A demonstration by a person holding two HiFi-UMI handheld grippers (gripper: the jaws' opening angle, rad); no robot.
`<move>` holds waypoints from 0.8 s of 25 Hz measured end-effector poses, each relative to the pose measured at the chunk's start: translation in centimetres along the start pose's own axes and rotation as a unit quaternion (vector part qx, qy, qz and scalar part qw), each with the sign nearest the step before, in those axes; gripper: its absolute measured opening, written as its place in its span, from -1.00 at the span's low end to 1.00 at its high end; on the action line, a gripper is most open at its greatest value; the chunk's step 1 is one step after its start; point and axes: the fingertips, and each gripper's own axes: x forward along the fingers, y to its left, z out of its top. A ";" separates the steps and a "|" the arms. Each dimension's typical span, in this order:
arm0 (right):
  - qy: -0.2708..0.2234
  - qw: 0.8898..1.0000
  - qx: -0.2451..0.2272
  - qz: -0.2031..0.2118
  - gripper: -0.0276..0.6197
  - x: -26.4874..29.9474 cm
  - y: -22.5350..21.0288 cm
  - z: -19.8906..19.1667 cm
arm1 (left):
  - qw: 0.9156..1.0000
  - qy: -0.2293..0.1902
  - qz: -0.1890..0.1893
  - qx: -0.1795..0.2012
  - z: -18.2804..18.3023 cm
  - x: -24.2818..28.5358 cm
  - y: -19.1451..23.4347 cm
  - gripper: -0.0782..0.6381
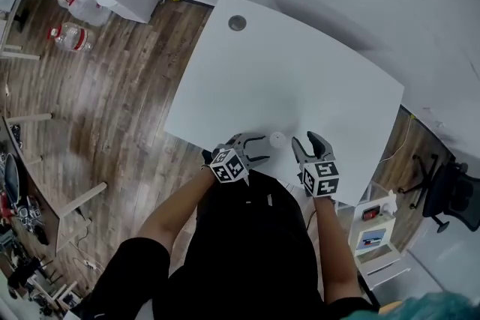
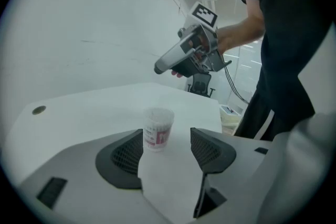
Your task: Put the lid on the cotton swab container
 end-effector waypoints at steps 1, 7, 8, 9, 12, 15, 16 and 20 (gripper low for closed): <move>-0.008 1.000 0.003 0.003 -0.25 -0.5 0.1 0.0 | 1.000 -0.010 0.011 -0.015 0.6 -0.8 0.0 -0.01; -0.047 0.998 0.004 0.043 -0.26 -3.5 3.1 -0.6 | 0.987 -0.076 0.065 -0.128 5.3 -5.3 -0.5 -0.01; -0.056 0.997 0.000 0.049 -0.26 -3.9 4.0 -0.6 | 0.984 -0.086 0.068 -0.142 6.1 -5.8 -0.8 -0.02; -0.066 0.996 -0.002 0.053 -0.25 -4.4 5.0 -0.5 | 0.982 -0.094 0.072 -0.149 6.8 -6.3 -1.2 -0.05; -0.102 0.994 0.003 0.049 -0.26 -6.2 7.5 0.1 | 0.979 -0.115 0.087 -0.142 9.1 -8.2 -3.2 -0.41; -0.138 0.990 0.008 0.037 -0.26 -8.7 9.8 1.3 | 0.977 -0.137 0.085 -0.138 11.0 -10.0 -5.3 -0.72; -0.149 0.988 0.007 0.030 -0.26 -9.6 10.6 1.6 | 0.977 -0.143 0.082 -0.136 11.6 -10.6 -6.0 -0.75; -0.197 0.980 0.010 -0.032 -0.30 -13.4 13.5 1.2 | 0.976 -0.172 0.085 -0.107 13.3 -13.8 -8.4 -0.75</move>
